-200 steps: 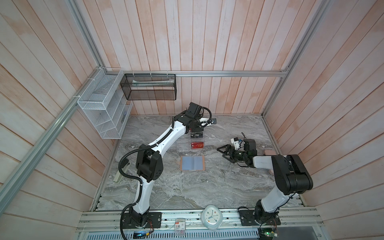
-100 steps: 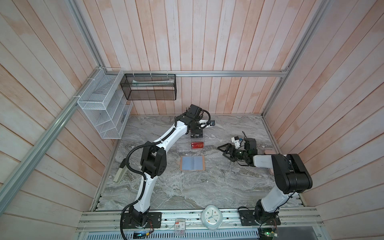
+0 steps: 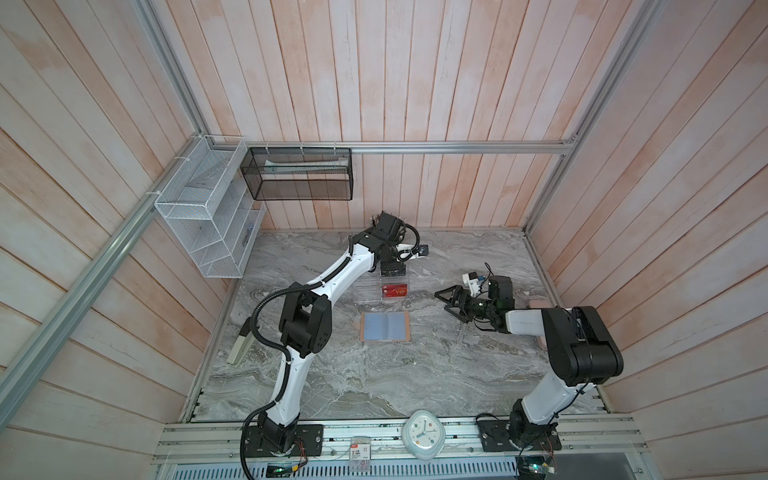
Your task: Take the credit cards out of the card holder
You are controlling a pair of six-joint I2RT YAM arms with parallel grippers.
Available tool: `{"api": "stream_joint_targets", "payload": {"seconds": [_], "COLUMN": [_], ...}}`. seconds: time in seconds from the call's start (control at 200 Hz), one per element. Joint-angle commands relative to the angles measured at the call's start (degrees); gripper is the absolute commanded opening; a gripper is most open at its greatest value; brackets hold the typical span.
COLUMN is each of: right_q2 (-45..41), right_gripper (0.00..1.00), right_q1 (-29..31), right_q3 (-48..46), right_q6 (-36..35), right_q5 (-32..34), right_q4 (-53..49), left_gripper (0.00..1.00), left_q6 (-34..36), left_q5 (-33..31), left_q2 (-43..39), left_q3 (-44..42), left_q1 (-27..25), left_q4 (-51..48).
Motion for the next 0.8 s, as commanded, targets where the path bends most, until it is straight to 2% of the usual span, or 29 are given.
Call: {"api": "stream_joint_targets", "payload": {"seconds": [0.0,0.795], "right_q2": [0.91,1.17], "right_gripper": [0.98,0.98], "right_q1": [-0.29,0.49], "right_q3": [-0.78,-2.50], "right_q6": [0.73,3.61], "right_q5": [-1.35,-2.04], "right_q4": [1.84,6.48], "left_gripper": [0.00,0.00], "left_q6": [-0.91,0.49], "left_q5": [0.16,-2.41], "left_q2": [-2.70,-5.36], "left_q3": [-0.72,-4.92], "left_q1": [-0.07,-0.12], "left_q4": [-0.37,1.74]}}
